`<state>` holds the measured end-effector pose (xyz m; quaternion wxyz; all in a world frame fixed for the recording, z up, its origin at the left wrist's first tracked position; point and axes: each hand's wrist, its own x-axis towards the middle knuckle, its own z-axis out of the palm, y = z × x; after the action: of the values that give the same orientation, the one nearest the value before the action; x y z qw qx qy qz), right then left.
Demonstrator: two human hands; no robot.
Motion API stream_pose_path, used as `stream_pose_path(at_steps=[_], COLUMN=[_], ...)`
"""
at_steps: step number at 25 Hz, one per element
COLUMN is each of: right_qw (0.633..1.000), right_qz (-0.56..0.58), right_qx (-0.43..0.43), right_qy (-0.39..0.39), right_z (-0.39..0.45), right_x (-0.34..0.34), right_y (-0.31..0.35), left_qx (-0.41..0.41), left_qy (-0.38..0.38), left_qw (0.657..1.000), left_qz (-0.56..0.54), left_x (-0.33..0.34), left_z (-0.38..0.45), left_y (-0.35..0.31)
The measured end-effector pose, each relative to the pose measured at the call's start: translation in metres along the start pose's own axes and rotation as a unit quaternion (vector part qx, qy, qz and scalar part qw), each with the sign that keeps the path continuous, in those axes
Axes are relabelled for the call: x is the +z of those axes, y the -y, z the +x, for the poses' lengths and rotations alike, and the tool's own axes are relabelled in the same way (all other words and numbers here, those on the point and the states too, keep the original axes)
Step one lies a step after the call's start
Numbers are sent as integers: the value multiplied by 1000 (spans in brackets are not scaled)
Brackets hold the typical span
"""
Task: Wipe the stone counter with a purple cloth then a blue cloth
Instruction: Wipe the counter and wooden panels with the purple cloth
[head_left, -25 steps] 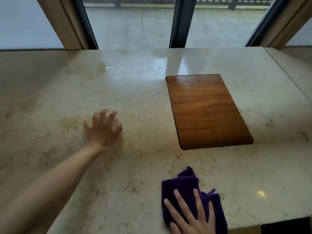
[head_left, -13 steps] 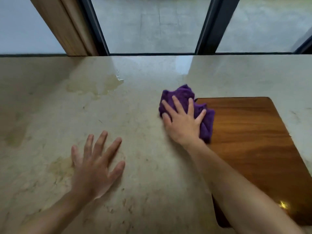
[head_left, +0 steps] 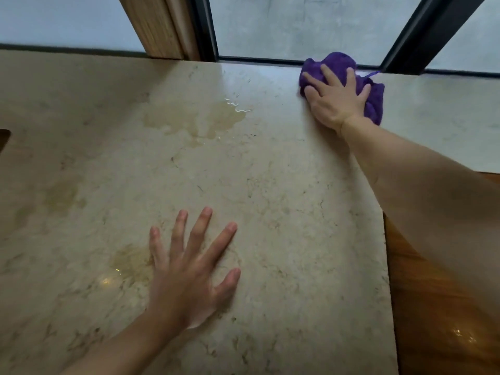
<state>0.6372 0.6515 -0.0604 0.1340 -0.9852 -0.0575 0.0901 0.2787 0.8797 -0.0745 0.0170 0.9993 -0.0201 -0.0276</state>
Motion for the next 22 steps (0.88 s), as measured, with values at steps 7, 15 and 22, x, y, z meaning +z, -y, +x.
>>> stream_pose_path(at_steps=[7, 15, 22], right_qw=[995, 999, 996], right_qz=[2, -13, -80], right_qx=[-95, 16, 11], right_qy=[-3, -38, -35], right_z=[-228, -611, -651], right_x=[42, 102, 143], right_y=[12, 19, 110], left_qx=[-11, 9, 13], left_qy=[9, -16, -39], left_qw=[1000, 997, 996], left_qz=[-24, -71, -74], left_x=[1, 5, 13], left_z=[0, 0, 0], left_y=[4, 3, 3])
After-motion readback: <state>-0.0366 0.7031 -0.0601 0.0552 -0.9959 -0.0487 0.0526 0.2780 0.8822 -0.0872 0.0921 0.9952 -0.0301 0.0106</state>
